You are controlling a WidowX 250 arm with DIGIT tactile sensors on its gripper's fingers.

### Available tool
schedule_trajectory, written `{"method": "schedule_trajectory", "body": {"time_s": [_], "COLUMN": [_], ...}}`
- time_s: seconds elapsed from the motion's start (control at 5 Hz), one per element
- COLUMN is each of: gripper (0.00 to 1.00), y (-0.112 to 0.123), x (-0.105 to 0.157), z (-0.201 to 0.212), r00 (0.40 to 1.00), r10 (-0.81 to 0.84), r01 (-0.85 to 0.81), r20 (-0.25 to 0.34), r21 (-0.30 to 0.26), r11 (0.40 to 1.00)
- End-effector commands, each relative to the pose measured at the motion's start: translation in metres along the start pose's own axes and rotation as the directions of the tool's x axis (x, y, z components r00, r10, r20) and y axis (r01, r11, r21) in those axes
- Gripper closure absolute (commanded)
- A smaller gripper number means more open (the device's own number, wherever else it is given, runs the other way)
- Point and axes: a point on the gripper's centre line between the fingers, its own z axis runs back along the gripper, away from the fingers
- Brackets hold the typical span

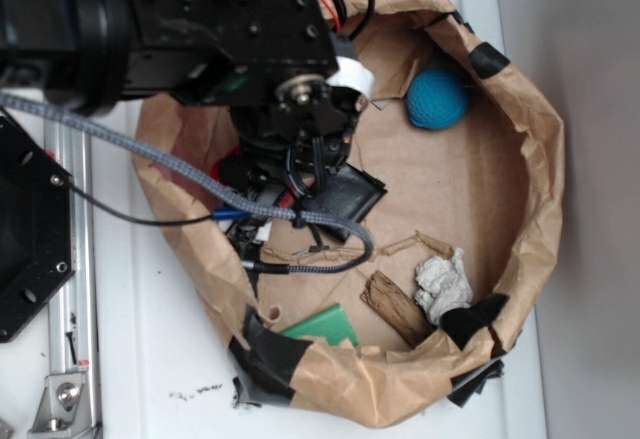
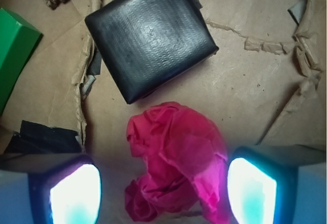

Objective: Grab the red paper.

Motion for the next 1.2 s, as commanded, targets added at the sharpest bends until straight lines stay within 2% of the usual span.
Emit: {"method": "schedule_trajectory", "body": {"time_s": [0.0, 0.6, 0.8, 1.0], "gripper": [1.00, 1.00, 1.00, 1.00], "y": [-0.007, -0.012, -0.014, -0.019], "x": [0.006, 0.005, 0.006, 0.007], "z": [-0.037, -0.019, -0.003, 0.021], "r00": [0.998, 0.997, 0.994, 0.999], "r10": [-0.042, -0.071, -0.048, 0.042], "r01": [0.044, 0.070, 0.055, -0.039], "r20": [-0.056, -0.038, -0.094, -0.034], "r21": [0.031, -0.020, 0.082, 0.094], "r11": [0.999, 0.997, 0.995, 0.995]}}
